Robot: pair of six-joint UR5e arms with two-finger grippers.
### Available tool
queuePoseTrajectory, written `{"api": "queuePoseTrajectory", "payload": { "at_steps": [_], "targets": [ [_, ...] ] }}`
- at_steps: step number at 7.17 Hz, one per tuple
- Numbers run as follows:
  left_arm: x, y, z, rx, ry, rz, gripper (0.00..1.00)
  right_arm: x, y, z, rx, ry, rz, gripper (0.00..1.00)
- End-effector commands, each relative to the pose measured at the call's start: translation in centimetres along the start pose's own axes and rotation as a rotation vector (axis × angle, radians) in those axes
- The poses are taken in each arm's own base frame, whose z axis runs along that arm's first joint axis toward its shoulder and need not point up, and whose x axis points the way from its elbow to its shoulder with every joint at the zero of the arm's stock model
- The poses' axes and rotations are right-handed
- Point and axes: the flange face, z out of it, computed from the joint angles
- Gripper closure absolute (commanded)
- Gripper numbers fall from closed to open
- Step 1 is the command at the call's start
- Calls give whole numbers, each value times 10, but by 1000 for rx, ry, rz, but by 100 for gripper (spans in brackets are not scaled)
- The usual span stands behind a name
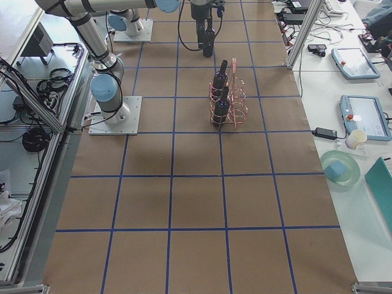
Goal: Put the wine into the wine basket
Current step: 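Open the left gripper and withdraw it while the right arm moves toward the bottle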
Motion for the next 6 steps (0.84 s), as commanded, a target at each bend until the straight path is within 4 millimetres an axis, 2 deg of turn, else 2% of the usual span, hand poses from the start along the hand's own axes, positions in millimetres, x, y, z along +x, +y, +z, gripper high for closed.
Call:
{"api": "queuePoseTrajectory", "payload": {
  "at_steps": [1,2,3,4,5,6],
  "targets": [
    [-5,-9,-41,-5,-9,-16,0,-4,0,-9,26,-20,13,0],
    [-20,-22,-74,-3,-12,-50,0,-15,1,-15,36,-25,-8,0],
    [-59,-42,-95,9,-11,-113,0,-48,9,-16,38,-30,5,0],
    [-92,-53,-99,18,-12,-165,0,-85,13,-8,35,-30,74,0],
    [-116,-62,-102,37,-14,-177,0,-128,13,-3,48,-33,25,0],
    [-152,-71,-102,40,-21,-153,0,-175,0,2,36,-38,90,0]
  ]
}}
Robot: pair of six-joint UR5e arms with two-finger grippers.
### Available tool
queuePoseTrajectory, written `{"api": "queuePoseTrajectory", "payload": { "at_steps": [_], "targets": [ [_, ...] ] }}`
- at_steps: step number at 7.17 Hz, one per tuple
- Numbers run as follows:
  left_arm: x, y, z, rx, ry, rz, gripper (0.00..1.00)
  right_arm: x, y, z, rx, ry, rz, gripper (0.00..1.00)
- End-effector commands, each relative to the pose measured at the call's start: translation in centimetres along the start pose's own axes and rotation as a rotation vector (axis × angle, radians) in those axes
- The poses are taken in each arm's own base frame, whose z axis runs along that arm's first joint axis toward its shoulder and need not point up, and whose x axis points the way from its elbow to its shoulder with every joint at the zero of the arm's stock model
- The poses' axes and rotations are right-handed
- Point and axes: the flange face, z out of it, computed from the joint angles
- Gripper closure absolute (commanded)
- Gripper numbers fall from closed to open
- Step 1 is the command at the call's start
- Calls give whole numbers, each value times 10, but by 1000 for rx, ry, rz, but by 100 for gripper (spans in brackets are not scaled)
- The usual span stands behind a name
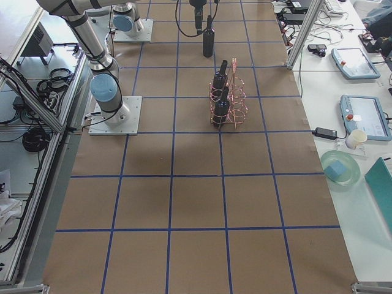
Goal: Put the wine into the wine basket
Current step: 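Reach the right gripper over the standing bottle and lower around its neck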
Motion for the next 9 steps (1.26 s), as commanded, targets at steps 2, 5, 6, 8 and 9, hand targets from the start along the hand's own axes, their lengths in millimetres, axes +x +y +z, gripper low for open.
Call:
{"api": "queuePoseTrajectory", "payload": {
  "at_steps": [2,5,6,8,9],
  "targets": [
    [-128,-49,16,-18,-19,8,0,-159,-10,36,-11,-14,123,0],
    [-170,-62,32,-37,-18,37,0,-224,3,85,-9,-38,213,0],
    [-172,-62,34,-41,-21,35,0,-237,7,104,-19,-20,215,0],
    [-172,-64,37,-44,-22,37,0,-245,-7,134,12,-11,169,0],
    [-172,-63,38,-47,-23,38,0,-241,-9,142,23,24,122,0]
  ]
}}
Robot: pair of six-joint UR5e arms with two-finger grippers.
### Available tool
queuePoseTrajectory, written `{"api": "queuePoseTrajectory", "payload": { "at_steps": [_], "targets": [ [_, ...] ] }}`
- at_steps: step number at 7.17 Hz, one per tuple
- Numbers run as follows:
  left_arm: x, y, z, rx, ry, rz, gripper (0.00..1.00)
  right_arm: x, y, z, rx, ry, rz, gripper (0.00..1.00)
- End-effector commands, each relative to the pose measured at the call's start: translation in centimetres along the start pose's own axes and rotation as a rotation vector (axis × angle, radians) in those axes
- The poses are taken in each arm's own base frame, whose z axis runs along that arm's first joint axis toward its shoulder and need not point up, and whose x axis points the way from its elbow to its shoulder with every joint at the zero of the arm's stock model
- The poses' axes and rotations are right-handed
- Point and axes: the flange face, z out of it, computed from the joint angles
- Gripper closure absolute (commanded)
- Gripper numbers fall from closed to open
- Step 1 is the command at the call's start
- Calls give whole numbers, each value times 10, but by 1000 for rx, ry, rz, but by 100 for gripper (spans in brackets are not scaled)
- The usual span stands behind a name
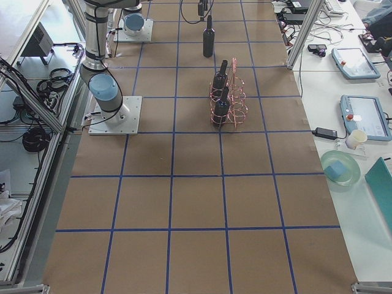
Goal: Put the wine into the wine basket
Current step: 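Reach the right gripper over the standing bottle and lower around its neck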
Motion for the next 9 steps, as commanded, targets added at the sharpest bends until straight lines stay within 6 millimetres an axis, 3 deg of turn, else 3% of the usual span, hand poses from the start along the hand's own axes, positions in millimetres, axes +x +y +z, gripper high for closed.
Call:
{"api": "queuePoseTrajectory", "payload": {
  "at_steps": [1,3,5,7,8,9],
  "targets": [
    [-1,-1,3,-5,-1,1,0,10,-13,22,5,45,-53,1],
    [0,-1,3,-5,2,-1,0,23,-35,16,14,17,-33,2],
    [-1,-1,4,-8,1,1,0,20,-37,18,24,0,-19,11],
    [0,1,10,-19,2,0,0,15,-37,18,23,-38,-9,12],
    [0,1,11,-20,2,0,0,13,-35,22,7,-48,-8,19],
    [0,1,10,-19,2,0,0,12,-34,22,-3,-51,-7,20]
  ]
}}
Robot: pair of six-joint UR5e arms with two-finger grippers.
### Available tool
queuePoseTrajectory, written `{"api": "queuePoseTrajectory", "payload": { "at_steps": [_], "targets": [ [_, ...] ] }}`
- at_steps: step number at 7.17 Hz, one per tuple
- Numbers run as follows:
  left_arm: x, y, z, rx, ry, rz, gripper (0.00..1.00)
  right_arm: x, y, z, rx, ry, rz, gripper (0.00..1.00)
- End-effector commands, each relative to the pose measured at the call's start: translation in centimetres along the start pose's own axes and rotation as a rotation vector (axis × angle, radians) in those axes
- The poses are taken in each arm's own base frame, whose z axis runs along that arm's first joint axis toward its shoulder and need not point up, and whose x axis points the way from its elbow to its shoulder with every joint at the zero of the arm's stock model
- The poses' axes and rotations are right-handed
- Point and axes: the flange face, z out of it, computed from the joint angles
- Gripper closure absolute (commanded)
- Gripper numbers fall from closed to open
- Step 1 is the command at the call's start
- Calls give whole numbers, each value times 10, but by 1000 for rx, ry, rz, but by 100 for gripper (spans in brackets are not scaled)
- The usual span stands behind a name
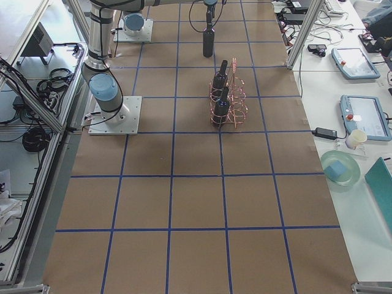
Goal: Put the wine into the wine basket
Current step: 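Close the right gripper on the bottle neck and lift the bottle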
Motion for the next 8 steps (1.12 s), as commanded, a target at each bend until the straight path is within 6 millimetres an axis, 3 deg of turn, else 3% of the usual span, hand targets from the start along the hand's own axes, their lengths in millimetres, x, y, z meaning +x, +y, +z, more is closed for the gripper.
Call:
{"api": "queuePoseTrajectory", "payload": {
  "at_steps": [1,2,3,5,6,8],
  "targets": [
    [0,0,1,-2,0,0,0,-3,4,2,-17,-9,0,21],
    [0,1,-1,1,0,0,0,-4,6,2,-22,-12,0,24],
    [0,1,0,0,0,0,0,-3,6,3,-29,-6,0,37],
    [0,3,-1,-2,-1,0,0,-1,8,7,-43,8,-1,52],
    [1,2,-2,1,0,2,0,-1,8,8,-44,9,-3,66],
    [1,2,-1,-2,0,2,0,-2,9,6,-46,1,-1,69]
  ]
}}
